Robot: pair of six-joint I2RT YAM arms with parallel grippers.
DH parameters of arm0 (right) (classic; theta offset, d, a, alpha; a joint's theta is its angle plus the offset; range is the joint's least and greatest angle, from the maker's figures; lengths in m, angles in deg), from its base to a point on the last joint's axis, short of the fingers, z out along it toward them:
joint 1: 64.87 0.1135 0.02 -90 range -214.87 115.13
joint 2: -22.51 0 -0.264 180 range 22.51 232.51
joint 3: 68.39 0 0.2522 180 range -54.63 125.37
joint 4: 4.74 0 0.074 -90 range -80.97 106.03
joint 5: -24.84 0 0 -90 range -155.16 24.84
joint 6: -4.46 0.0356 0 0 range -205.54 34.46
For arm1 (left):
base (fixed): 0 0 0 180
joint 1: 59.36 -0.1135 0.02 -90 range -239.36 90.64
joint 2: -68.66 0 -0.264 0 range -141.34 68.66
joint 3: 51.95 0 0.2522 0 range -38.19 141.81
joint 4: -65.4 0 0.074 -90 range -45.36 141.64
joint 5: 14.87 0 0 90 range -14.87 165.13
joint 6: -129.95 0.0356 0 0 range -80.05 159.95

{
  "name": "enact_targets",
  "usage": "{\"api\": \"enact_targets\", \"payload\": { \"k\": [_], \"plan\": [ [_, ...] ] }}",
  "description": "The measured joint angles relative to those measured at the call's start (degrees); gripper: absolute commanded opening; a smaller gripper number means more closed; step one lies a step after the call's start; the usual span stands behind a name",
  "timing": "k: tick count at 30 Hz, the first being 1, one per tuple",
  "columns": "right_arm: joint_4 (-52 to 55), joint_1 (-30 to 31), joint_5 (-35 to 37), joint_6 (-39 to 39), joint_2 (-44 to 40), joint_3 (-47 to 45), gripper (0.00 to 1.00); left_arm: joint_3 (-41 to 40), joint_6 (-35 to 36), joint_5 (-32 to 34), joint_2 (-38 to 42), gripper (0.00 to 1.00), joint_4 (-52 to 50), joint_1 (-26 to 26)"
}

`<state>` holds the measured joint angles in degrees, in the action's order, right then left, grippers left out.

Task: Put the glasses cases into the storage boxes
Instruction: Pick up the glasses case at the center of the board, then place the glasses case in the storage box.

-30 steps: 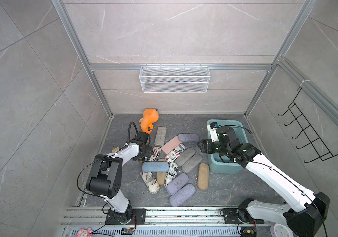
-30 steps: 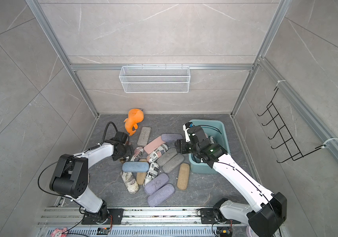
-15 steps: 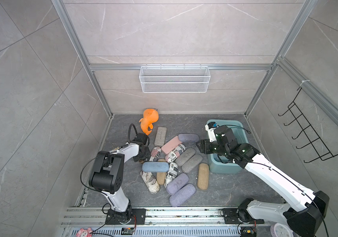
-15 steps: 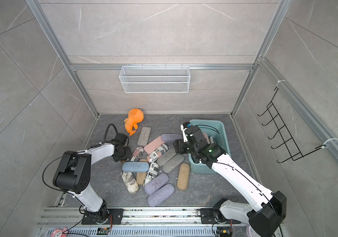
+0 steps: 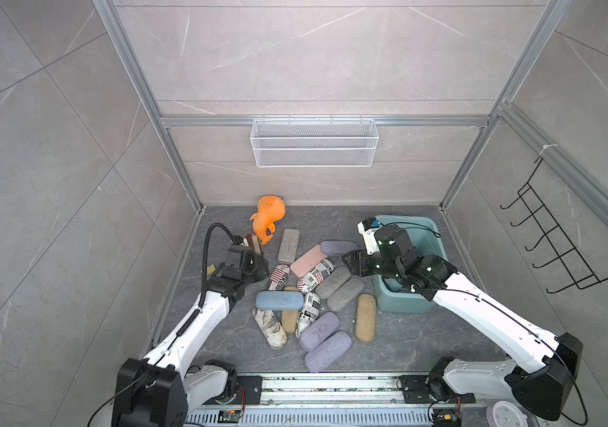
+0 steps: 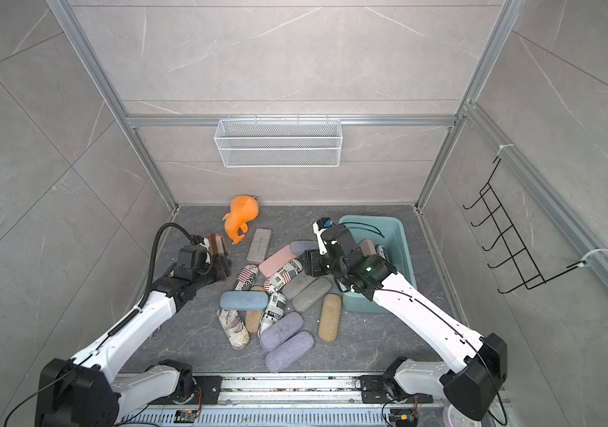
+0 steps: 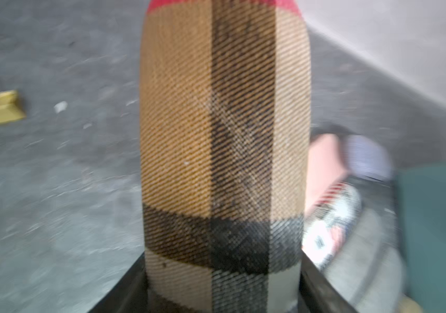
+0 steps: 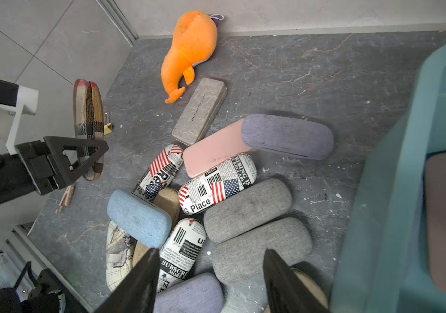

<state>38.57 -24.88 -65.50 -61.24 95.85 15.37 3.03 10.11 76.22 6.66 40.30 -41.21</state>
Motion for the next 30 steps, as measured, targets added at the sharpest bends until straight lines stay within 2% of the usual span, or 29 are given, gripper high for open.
{"api": "enact_targets", "payload": {
  "k": [4, 7, 13, 17, 24, 30],
  "plan": [
    [-3.4, 1.7, -2.6, 2.1, 1.2, 0.5, 0.68, -9.5, -0.2, -7.6, 7.2, 0.59, 11.3, 4.4],
    [-6.4, 4.9, -4.0, 3.7, 4.3, 2.2, 0.72, -14.3, -0.6, -11.9, 9.7, 0.58, 17.0, 6.2],
    [-11.2, 12.0, -3.2, 4.7, 13.6, 8.6, 0.76, -15.8, -0.8, -15.5, 10.7, 0.58, 23.4, 9.1],
    [-11.1, 14.6, 0.6, 4.2, 20.0, 15.5, 0.76, -15.8, -0.9, -16.9, 12.8, 0.58, 25.2, 9.5],
    [-11.8, 16.3, 4.5, 4.1, 24.2, 20.8, 0.70, -15.9, -0.9, -17.7, 16.2, 0.58, 25.4, 9.5],
    [-11.8, 16.3, 5.1, 4.2, 26.4, 22.7, 0.57, -16.3, -0.8, -17.7, 17.6, 0.59, 25.4, 9.5]
  ]
}}
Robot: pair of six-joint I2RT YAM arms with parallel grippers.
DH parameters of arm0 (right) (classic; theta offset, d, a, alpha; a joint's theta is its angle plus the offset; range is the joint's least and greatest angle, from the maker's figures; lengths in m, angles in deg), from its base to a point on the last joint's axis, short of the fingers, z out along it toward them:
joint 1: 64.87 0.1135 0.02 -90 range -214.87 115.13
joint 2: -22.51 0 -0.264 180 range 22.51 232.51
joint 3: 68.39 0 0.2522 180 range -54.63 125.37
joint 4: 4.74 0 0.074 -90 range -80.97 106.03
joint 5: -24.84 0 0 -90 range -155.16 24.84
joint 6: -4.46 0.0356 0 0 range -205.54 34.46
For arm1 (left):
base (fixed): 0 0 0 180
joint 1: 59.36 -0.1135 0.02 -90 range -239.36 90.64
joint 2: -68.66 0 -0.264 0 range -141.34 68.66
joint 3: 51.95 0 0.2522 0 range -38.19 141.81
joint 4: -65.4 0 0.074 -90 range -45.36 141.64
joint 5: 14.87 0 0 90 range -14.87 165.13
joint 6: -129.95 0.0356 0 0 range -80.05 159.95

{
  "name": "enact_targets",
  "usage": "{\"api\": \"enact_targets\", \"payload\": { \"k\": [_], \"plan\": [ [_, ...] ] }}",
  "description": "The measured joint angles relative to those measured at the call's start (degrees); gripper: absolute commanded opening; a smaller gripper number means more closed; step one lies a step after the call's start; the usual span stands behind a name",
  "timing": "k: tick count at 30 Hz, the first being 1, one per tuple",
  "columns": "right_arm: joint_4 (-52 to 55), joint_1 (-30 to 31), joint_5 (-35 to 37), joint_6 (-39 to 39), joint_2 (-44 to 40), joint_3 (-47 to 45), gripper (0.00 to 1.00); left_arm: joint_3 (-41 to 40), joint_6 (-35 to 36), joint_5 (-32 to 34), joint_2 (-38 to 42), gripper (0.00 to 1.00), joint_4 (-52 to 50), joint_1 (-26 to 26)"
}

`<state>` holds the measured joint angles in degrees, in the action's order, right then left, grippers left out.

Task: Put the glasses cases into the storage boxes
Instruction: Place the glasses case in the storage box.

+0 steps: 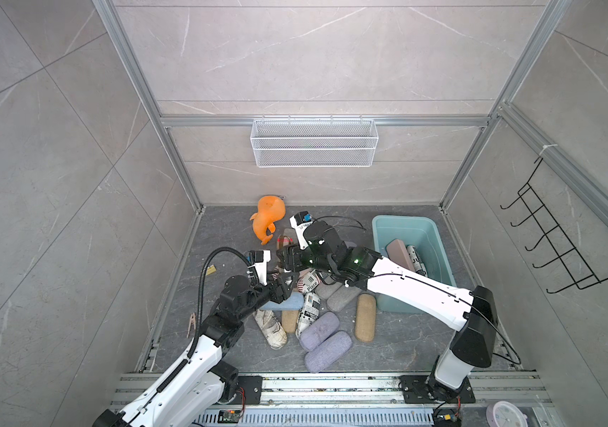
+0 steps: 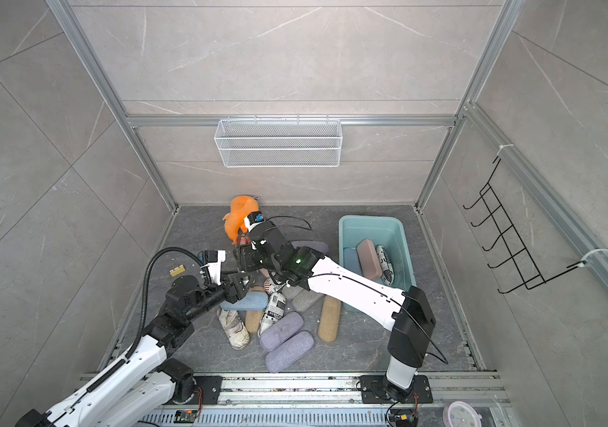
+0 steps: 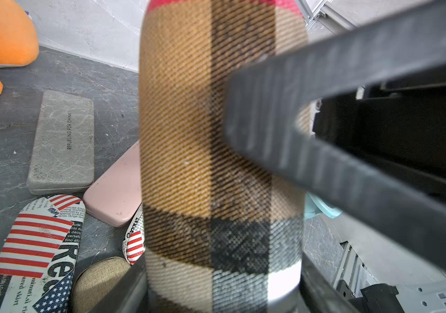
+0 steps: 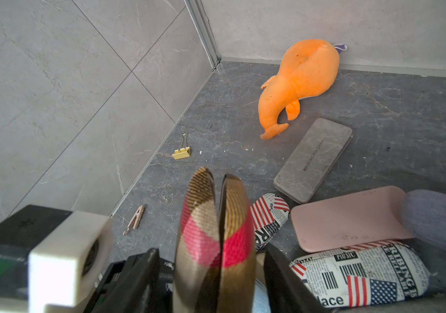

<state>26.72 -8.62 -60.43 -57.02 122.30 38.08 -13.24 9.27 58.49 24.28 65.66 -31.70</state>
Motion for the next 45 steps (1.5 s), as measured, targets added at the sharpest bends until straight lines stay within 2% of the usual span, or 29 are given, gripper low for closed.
{"api": "enact_targets", "payload": {
  "k": [4, 6, 8, 13, 18, 22, 25, 29, 35, 38, 42, 45],
  "plan": [
    [0.0, 0.0, 0.0, 0.0, 0.2, 0.0, 0.50, -0.4, 0.0, 0.0, 0.4, 0.60, 0.1, 0.0],
    [0.0, 0.0, -0.3, -0.1, 0.2, 0.0, 0.45, -0.7, 0.0, 0.0, 0.4, 0.64, 0.3, 0.0],
    [0.0, 0.0, -0.8, 0.0, 0.2, 0.0, 0.41, -1.0, -0.3, 0.1, 0.4, 0.77, 0.4, 0.0],
    [0.0, 0.0, -1.0, -0.2, 0.2, 0.0, 0.39, -2.1, -1.2, 1.2, 1.4, 0.99, 1.1, 0.0],
    [1.2, -0.1, 0.7, -1.6, 0.2, 1.6, 0.38, -4.9, -3.7, 5.0, 7.9, 1.00, -1.2, 0.0],
    [2.5, -1.4, 2.4, -3.3, 0.2, 4.5, 0.38, -5.1, -5.8, 11.3, 14.2, 0.99, -6.6, 0.0],
    [4.5, -3.8, 3.9, -4.9, -0.8, 5.4, 0.37, -4.8, -8.4, 18.6, 17.5, 0.99, -12.7, 0.0],
    [9.5, -8.9, 6.0, -6.8, -5.3, 4.6, 0.37, -4.7, -11.0, 24.0, 18.3, 0.99, -19.4, 0.0],
    [16.1, -20.3, 10.8, -8.9, -21.2, -2.9, 0.36, -4.8, -12.7, 25.8, 18.4, 0.99, -21.8, 0.0],
    [19.6, -24.0, 14.4, -10.2, -27.8, -4.9, 0.36, -4.8, -12.8, 25.8, 17.5, 0.99, -21.7, 0.0],
    [23.1, -28.2, 17.0, -10.8, -32.3, -8.1, 0.36, -4.8, -12.8, 25.6, 14.8, 0.99, -21.7, 0.0],
    [24.9, -31.1, 17.1, -10.8, -32.1, -11.4, 0.36, -4.8, -12.8, 25.5, 13.0, 0.99, -21.7, 0.0]
  ]
}}
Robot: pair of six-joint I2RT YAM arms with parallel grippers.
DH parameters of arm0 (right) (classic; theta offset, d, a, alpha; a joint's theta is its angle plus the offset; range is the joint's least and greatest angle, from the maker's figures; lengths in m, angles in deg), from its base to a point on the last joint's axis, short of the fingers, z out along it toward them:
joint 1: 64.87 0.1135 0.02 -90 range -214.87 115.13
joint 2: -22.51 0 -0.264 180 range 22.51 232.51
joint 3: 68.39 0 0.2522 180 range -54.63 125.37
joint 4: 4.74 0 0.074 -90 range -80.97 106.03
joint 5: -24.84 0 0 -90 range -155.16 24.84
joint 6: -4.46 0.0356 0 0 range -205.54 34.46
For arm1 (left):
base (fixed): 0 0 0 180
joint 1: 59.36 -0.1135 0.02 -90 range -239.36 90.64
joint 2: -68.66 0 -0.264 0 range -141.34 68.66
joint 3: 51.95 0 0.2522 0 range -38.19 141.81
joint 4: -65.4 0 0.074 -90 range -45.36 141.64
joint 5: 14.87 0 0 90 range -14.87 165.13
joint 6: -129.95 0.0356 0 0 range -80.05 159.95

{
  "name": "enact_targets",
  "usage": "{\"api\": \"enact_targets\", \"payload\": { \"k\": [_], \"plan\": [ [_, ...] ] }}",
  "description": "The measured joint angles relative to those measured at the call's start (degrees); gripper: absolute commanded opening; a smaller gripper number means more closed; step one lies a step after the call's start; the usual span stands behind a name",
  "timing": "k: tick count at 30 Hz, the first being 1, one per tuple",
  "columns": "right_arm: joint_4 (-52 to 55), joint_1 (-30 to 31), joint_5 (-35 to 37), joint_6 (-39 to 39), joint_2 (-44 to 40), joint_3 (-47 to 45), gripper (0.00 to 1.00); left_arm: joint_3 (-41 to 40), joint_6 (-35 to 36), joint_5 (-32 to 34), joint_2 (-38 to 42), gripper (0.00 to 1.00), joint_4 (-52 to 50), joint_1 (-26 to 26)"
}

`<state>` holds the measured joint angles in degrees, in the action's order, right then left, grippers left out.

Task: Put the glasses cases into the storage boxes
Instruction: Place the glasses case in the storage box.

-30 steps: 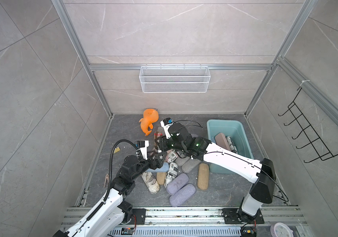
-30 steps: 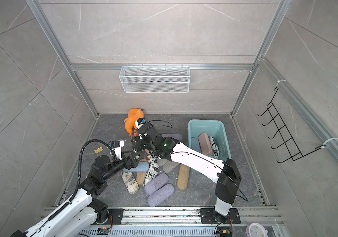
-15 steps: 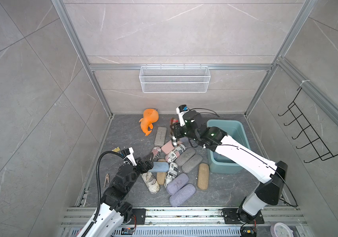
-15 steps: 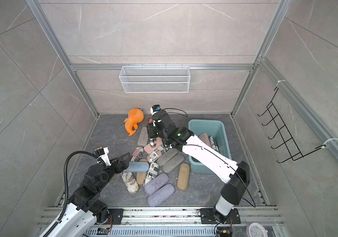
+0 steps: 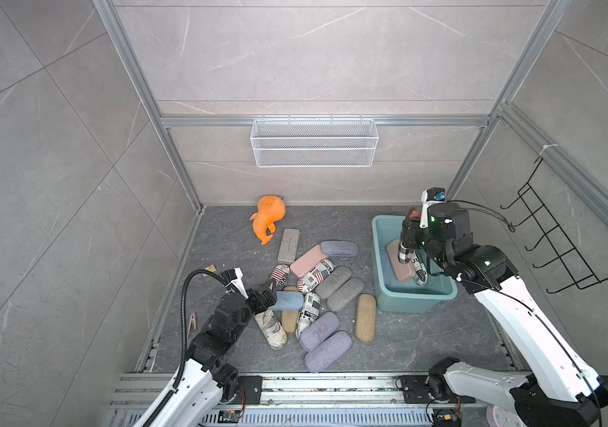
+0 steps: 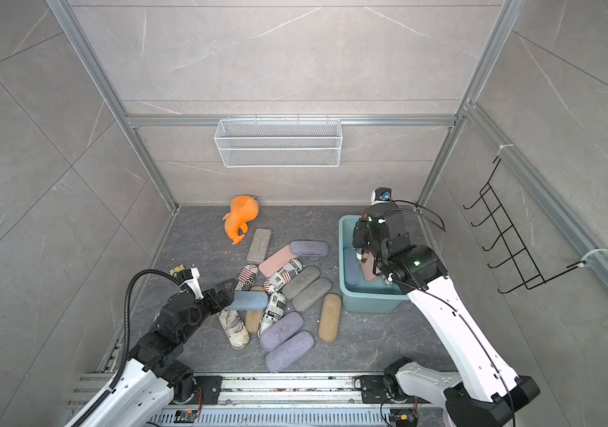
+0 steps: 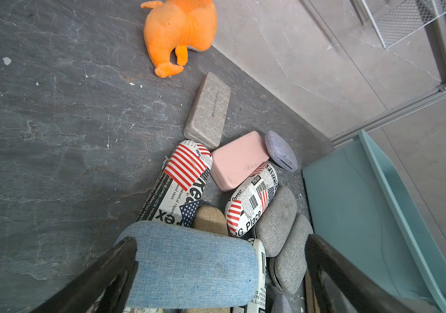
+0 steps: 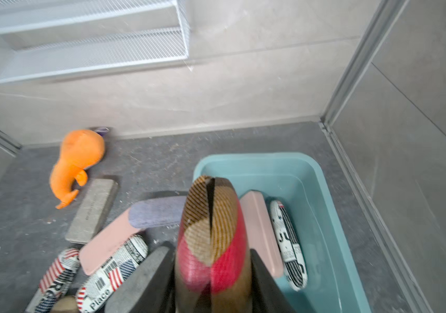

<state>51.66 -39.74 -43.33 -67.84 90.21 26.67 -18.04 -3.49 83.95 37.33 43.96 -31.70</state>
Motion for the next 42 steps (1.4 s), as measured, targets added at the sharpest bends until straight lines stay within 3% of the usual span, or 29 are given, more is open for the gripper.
{"api": "enact_targets", "payload": {
  "k": [8, 16, 26, 35, 42],
  "plan": [
    [0.9, -2.8, -5.2, 0.1, 8.2, -8.6, 0.36, 2.4, 0.1, -1.5, -2.7, 0.98, -0.7, 0.0],
    [0.0, -2.9, -11.5, 0.9, 15.2, -10.5, 0.37, 2.7, 0.1, -1.6, -0.1, 0.98, -2.2, 0.0],
    [-2.0, -4.2, -14.2, 2.0, 18.4, -14.6, 0.41, 2.7, 0.1, -1.3, -0.7, 0.98, -2.8, 0.0],
    [-2.6, -5.4, -16.2, 2.2, 18.9, -15.2, 0.54, 2.7, 0.1, -0.9, -2.2, 0.98, -3.0, 0.0],
    [-2.2, -5.4, -16.1, 2.2, 18.4, -14.7, 0.54, 3.1, 0.1, -0.9, -4.6, 0.98, -3.1, 0.0]
  ]
}}
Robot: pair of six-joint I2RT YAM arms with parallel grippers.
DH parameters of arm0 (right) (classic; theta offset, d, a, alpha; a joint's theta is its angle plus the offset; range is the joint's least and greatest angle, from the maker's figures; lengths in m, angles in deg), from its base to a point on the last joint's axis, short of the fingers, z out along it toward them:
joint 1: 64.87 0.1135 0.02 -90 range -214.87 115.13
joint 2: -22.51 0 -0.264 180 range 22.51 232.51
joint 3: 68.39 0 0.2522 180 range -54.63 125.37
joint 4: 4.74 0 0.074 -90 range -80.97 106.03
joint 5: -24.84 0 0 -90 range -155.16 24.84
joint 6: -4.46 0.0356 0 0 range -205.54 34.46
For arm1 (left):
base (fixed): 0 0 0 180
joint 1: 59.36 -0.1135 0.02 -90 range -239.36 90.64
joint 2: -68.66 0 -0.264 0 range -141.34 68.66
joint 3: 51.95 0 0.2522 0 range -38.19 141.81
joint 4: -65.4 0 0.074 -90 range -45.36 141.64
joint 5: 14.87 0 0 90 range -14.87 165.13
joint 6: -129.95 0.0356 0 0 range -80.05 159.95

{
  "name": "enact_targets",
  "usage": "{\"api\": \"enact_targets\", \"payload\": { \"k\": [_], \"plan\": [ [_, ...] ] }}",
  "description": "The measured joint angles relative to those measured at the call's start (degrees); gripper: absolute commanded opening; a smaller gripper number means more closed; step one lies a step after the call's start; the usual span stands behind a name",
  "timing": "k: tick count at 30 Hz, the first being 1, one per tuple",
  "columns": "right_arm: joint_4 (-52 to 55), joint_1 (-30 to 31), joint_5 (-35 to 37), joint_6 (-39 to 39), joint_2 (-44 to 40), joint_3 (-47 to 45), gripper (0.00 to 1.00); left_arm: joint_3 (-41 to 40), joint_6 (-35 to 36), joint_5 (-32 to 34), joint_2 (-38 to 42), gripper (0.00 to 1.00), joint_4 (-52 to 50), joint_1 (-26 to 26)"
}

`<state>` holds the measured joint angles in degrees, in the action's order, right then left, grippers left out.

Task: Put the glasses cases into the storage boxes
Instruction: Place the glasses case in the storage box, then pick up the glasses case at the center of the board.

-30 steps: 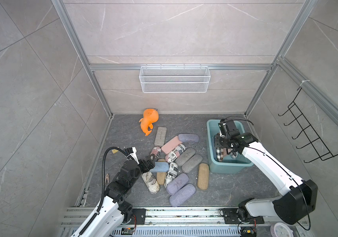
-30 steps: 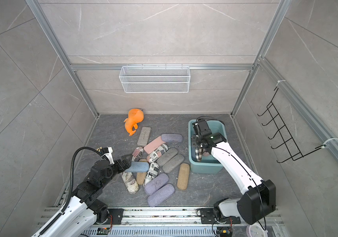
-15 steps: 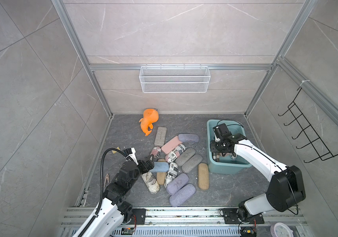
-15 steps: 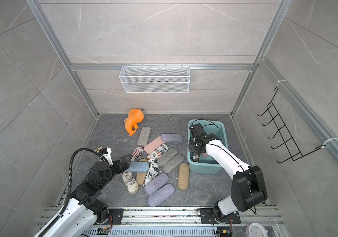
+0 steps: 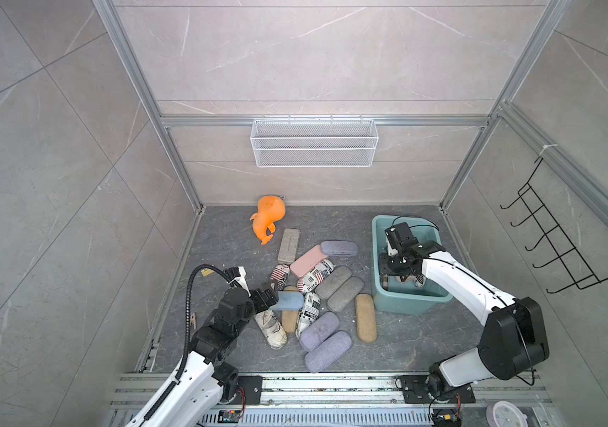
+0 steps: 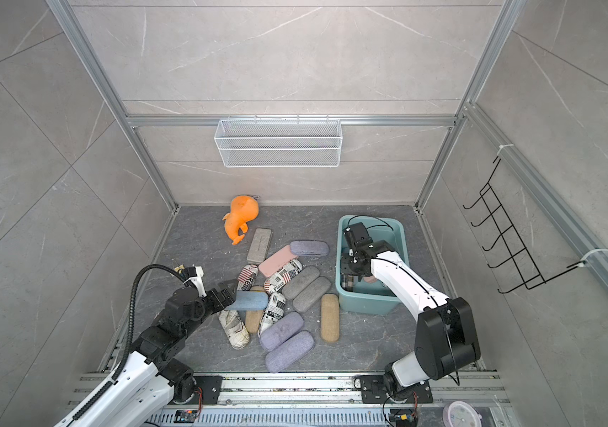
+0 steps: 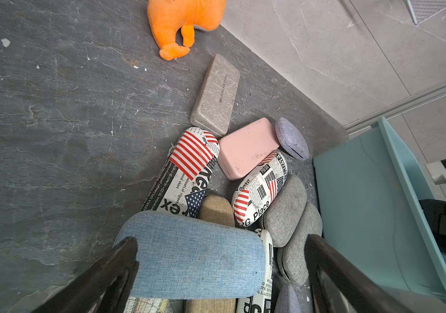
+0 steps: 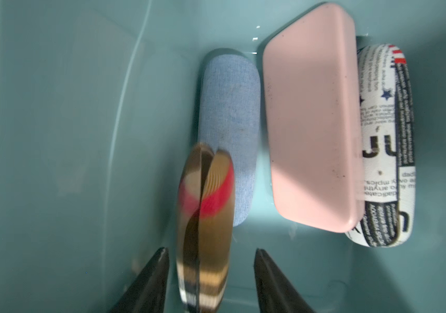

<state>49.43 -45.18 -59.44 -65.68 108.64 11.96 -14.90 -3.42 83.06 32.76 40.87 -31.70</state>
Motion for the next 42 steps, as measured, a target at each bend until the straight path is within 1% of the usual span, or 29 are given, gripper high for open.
{"api": "enact_targets", "payload": {
  "k": [2, 7, 11, 14, 16, 18, 25, 30, 34, 37, 42],
  "plan": [
    [0.1, 0.0, 0.0, 0.0, -1.2, 0.2, 0.55, 1.0, 0.0, 0.2, -1.4, 0.98, -0.1, 0.0],
    [0.1, 0.0, -1.0, -0.1, -8.4, 0.2, 0.60, 5.3, 0.1, 2.1, -7.4, 0.98, -1.9, 0.0],
    [-0.1, 0.6, -2.6, -0.2, -14.4, 0.2, 0.67, 12.0, 2.0, 3.9, -16.3, 0.98, -3.9, 0.0],
    [-0.4, 1.4, -3.7, -0.2, -17.1, 0.0, 0.75, 20.3, 5.0, 5.0, -26.1, 0.99, -6.3, 0.0],
    [-1.0, 1.9, -4.3, 0.1, -18.5, -0.7, 0.79, 27.0, 7.7, 5.5, -34.8, 0.99, -8.6, -0.1],
    [-1.3, 2.1, -5.1, 0.1, -19.4, -1.5, 0.82, 34.1, 10.6, 5.6, -42.7, 0.99, -10.7, -0.3],
    [-1.7, 2.2, -8.0, 0.1, -20.6, -3.0, 0.87, 54.1, 18.3, 5.4, -65.7, 0.99, -16.9, -2.0],
    [-1.7, 2.4, -9.4, 0.1, -22.7, -3.4, 0.88, 64.7, 22.4, 4.6, -77.1, 0.99, -21.1, -3.2],
    [-1.6, 2.5, -10.1, 0.1, -23.5, -3.4, 0.89, 69.9, 24.7, 2.7, -82.8, 0.98, -23.3, -3.8],
    [-1.6, 2.6, -10.3, 0.1, -23.6, -3.4, 0.89, 73.0, 26.1, 2.3, -86.3, 0.95, -24.8, -3.9],
    [-1.6, 3.0, -10.6, 0.1, -23.6, -3.4, 0.89, 74.3, 27.3, 2.3, -89.0, 0.90, -26.5, -3.9]
  ]
}}
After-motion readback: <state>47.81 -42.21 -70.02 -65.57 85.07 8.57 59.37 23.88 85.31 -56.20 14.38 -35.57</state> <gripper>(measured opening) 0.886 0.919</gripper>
